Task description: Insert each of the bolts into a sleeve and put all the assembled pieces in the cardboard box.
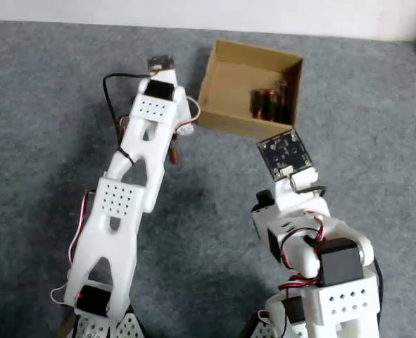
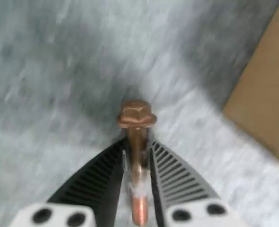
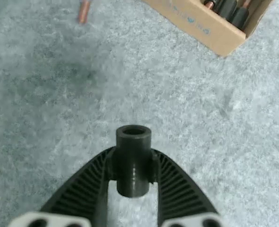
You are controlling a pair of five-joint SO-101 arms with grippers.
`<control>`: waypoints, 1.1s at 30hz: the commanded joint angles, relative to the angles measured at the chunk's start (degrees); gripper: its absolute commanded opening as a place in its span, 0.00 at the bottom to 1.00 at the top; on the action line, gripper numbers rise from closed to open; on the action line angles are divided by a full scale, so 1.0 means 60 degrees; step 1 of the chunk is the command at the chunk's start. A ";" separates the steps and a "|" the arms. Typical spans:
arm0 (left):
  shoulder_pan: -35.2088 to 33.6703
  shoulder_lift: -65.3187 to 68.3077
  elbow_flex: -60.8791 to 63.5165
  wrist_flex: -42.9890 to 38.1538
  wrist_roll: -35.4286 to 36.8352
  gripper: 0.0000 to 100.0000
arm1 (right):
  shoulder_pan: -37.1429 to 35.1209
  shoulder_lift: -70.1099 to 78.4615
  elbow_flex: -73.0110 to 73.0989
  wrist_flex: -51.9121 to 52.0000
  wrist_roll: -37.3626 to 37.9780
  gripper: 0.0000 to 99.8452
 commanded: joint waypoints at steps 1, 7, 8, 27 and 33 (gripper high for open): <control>0.0007 -0.0799 -0.1179 0.1377 0.0000 0.00 | 0.0022 -0.0593 0.0183 -0.0945 0.0073 0.01; -0.0154 -0.3158 -0.1106 0.1392 0.0000 0.00 | -0.0711 -0.4315 0.1575 -0.1941 0.0147 0.01; -0.0095 -0.3685 -0.0916 0.1392 0.0000 0.00 | -0.0813 -0.5018 0.1912 -0.2103 0.0176 0.01; 0.1868 -1.8864 1.1099 -0.0249 -0.2418 0.00 | -0.2088 -0.6923 0.3670 -0.3861 -0.0645 0.01; 0.1868 -2.2396 1.6564 -0.4630 -0.2462 0.00 | -0.3582 -0.6923 0.4549 -0.4696 -0.0659 0.01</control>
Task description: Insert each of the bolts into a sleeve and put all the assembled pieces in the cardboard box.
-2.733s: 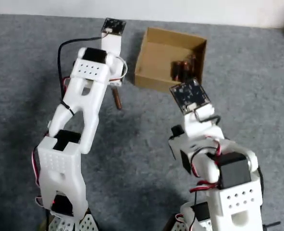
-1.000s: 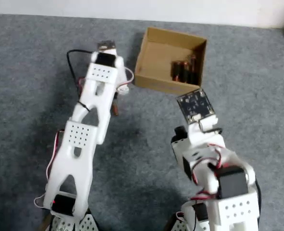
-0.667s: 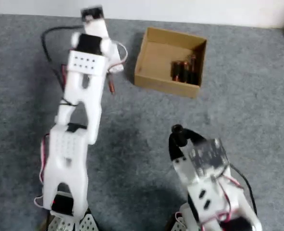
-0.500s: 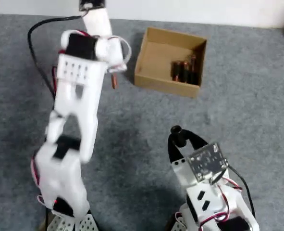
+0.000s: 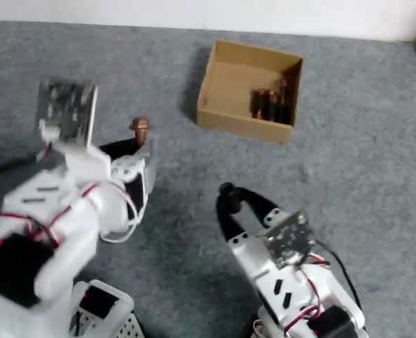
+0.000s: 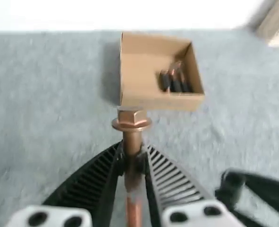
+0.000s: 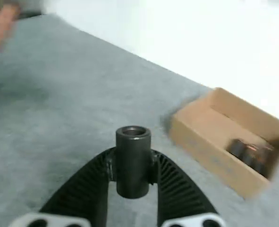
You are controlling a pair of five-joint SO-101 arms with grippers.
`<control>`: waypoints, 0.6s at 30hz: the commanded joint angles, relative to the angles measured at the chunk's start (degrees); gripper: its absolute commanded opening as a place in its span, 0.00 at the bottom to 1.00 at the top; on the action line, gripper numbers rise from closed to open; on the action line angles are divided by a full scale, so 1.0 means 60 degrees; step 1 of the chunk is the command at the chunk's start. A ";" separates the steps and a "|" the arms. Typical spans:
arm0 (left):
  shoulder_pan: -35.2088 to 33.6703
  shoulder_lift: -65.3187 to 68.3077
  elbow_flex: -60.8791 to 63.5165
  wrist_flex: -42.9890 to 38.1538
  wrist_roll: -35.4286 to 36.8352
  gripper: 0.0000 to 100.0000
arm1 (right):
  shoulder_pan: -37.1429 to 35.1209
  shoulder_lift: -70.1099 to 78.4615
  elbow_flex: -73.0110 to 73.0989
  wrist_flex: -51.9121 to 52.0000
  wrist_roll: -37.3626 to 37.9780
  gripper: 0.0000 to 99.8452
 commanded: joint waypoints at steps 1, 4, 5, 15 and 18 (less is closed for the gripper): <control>0.0110 -0.2147 0.3377 -0.3062 0.0249 0.00 | -0.0505 -0.0037 0.0110 -0.0637 -0.0147 0.01; 0.0168 -0.3436 0.5575 -0.5040 0.1026 0.00 | -0.0491 -0.0037 0.0403 -0.0623 -0.0147 0.01; 0.0330 -0.3817 0.6190 -0.5597 0.1158 0.00 | -0.0491 -0.0037 0.0520 -0.0623 -0.0147 0.01; 0.2440 -0.6103 0.8637 -0.7883 0.1392 0.00 | -0.0491 -0.0037 0.0960 -0.0623 -0.0103 0.01; 0.2410 -0.6059 0.8637 -0.7912 0.2066 0.00 | -0.0491 -0.0037 0.0974 -0.0623 -0.0088 0.01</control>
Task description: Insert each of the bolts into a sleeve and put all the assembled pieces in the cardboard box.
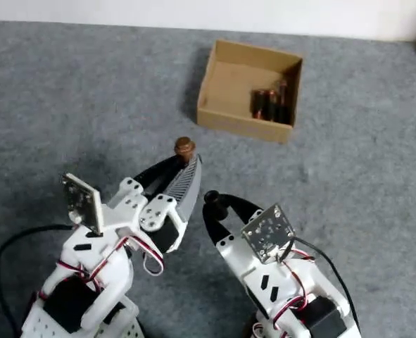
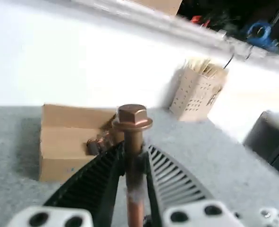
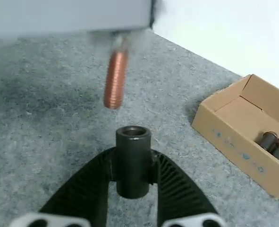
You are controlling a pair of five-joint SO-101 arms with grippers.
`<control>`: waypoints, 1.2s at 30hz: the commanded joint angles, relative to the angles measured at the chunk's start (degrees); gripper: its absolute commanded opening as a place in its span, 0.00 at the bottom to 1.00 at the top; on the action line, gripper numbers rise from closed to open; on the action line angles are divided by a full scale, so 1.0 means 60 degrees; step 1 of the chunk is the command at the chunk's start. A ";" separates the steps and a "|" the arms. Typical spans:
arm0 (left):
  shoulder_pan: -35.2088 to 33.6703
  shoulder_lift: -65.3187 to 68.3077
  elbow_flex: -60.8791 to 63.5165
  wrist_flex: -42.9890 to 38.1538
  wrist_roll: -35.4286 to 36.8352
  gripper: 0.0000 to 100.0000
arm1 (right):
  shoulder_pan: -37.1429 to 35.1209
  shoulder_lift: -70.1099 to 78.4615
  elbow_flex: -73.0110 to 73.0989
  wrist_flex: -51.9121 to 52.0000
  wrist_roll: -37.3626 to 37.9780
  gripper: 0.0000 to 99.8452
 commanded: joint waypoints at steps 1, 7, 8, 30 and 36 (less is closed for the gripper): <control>0.0154 -0.0037 -0.0037 -0.0352 0.0542 0.00 | -0.0081 -0.0051 -0.0022 -0.0330 -0.0029 0.01; 0.0491 0.0403 0.0667 -0.1143 0.0659 0.00 | -0.0139 -0.0051 -0.0051 -0.0330 -0.0029 0.01; 0.0535 0.0447 0.0901 -0.1495 0.0659 0.00 | -0.0139 -0.0051 -0.0037 -0.0330 -0.0029 0.01; 0.1736 0.0447 0.2571 -0.0982 0.1070 0.00 | 0.1004 -0.0066 -0.0095 -0.0330 0.0366 0.01; 0.1429 0.0447 0.2527 -0.1128 0.0835 0.00 | 0.1004 -0.0066 -0.0037 -0.0315 0.0366 0.01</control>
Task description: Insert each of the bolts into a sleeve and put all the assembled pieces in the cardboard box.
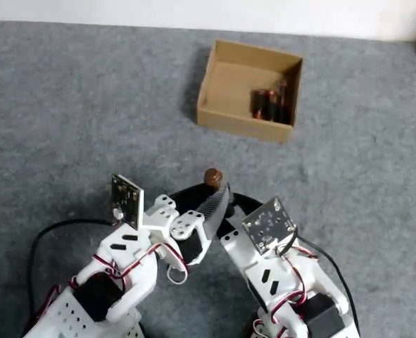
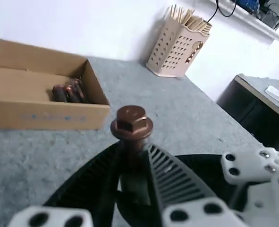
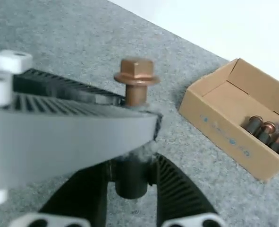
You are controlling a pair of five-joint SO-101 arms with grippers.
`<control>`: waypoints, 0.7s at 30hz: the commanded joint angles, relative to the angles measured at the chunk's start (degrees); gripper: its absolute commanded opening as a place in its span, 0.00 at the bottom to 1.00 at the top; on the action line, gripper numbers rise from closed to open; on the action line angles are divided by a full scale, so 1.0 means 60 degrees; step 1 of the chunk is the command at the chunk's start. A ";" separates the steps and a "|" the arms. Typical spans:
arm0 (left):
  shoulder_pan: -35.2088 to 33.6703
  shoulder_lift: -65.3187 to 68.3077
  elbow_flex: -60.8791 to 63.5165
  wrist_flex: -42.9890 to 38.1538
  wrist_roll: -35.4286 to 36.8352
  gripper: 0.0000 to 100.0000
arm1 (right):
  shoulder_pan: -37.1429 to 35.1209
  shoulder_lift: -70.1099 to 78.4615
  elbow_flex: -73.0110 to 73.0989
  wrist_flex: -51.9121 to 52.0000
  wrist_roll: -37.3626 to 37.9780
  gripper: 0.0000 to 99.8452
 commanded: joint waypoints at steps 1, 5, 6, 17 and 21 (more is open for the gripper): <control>-0.0564 0.0110 -0.0007 -0.0264 -0.0073 0.01 | 0.0227 -0.0095 -0.0154 -0.0344 0.0117 0.01; -0.0989 0.0125 0.0007 -0.0527 -0.1040 0.20 | 0.0227 -0.0095 -0.0139 -0.0344 0.0117 0.01; -0.0930 0.0125 0.0051 -0.0484 -0.1084 0.28 | 0.0227 -0.0095 -0.0139 -0.0330 0.0117 0.01; -0.0168 0.0095 -0.1311 0.1802 -0.1055 0.43 | 0.0227 -0.0095 0.0212 -0.0359 0.0132 0.01; -0.1194 0.0095 -0.2117 0.2051 -0.1055 0.39 | 0.0227 -0.0095 0.0242 -0.0359 0.0132 0.01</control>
